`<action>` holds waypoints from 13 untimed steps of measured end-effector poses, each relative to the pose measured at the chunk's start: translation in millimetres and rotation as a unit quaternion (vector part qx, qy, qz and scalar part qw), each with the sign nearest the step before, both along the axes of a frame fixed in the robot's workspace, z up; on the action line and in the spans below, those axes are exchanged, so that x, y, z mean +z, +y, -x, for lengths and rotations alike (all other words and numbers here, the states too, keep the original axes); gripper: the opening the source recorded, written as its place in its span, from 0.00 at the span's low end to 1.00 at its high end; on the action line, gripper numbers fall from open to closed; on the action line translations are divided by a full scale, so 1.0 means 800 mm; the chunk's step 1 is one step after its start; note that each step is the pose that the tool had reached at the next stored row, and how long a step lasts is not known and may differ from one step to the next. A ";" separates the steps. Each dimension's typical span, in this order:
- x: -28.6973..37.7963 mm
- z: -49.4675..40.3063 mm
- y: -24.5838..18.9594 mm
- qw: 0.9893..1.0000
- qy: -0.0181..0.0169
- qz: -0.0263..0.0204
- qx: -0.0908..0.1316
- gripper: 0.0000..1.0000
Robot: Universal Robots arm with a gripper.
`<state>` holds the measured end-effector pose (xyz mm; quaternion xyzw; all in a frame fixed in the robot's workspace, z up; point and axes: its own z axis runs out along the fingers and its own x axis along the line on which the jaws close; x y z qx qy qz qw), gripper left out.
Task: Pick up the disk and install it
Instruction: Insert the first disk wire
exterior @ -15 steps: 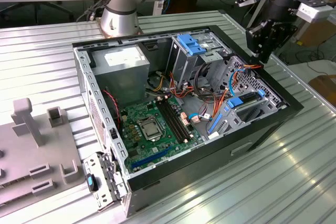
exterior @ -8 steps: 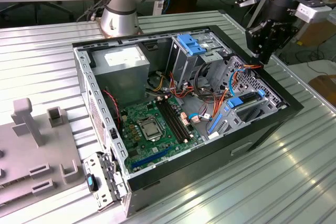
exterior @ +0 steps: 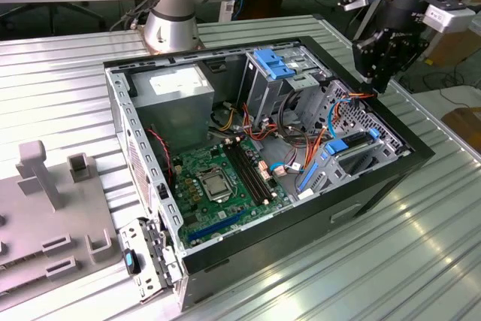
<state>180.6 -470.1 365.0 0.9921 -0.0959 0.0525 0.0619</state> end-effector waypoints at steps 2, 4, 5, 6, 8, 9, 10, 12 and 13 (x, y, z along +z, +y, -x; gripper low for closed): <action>-0.0007 0.000 0.0000 1.000 0.000 0.000 0.000 0.36; -0.0021 0.000 0.0000 1.000 0.000 0.001 0.000 0.28; -0.0025 0.000 0.0000 1.000 0.000 0.001 0.000 0.21; -0.0028 0.000 0.0000 1.000 0.000 0.001 0.000 0.21; -0.0037 0.000 0.0000 1.000 0.000 0.001 0.000 0.21; -0.0043 0.000 0.0000 1.000 0.000 0.001 0.000 0.21; -0.0047 0.000 0.0000 1.000 0.000 0.001 0.000 0.21; -0.0055 0.000 -0.0001 1.000 0.000 0.001 0.000 0.21; -0.0056 0.000 -0.0001 1.000 0.000 0.001 0.000 0.21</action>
